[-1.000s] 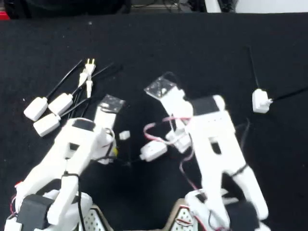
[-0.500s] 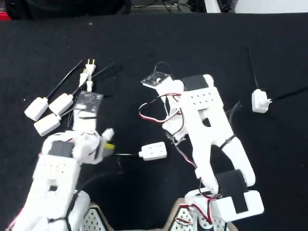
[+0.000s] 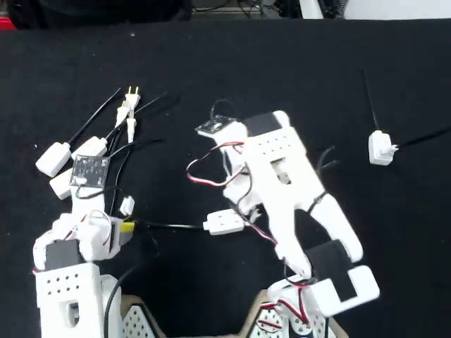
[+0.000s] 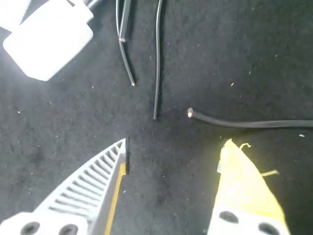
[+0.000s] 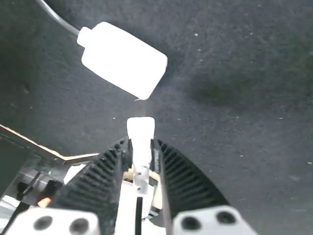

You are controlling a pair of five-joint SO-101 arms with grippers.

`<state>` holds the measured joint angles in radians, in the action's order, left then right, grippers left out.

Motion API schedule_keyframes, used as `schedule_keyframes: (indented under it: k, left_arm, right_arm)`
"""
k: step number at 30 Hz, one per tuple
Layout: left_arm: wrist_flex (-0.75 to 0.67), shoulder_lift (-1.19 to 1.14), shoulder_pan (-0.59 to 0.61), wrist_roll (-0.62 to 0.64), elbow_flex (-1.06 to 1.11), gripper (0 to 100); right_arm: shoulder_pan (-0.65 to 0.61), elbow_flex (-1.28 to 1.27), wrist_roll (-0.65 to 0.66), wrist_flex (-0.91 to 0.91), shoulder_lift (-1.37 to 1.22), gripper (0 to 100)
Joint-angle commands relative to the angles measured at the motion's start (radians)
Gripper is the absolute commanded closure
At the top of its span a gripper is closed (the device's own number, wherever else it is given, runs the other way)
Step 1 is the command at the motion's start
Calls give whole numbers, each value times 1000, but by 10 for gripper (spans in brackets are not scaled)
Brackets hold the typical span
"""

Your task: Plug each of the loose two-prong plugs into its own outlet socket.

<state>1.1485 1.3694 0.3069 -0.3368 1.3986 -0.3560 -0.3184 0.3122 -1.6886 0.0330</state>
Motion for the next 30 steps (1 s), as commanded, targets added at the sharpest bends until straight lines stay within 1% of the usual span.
schedule_keyframes:
  k: [1, 4, 7, 11, 18, 21, 25, 30]
  left_arm:
    - [-51, 60, 8, 58, 39, 700]
    - [-84, 98, 7, 87, 101, 700]
    - [-81, 133, 7, 87, 131, 700]
    - [-78, 149, 7, 89, 136, 700]
    - [-78, 150, 7, 89, 136, 700]
    - [-78, 150, 7, 89, 136, 700]
    - [-77, 150, 7, 89, 136, 700]
    - [-55, 161, 8, 87, 136, 700]
  right_arm:
    - [-44, 53, -77, -14, -16, 988]
    - [-54, 73, -135, -20, -41, 988]
    - [-51, 137, -176, -72, -74, 988]
    - [-51, 196, -229, -74, -137, 988]
    - [-51, 231, -233, -77, -243, 988]
    - [-51, 222, -235, -77, -246, 988]
    - [-51, 225, -290, -77, -251, 988]
    - [-49, 205, -295, -77, -254, 988]
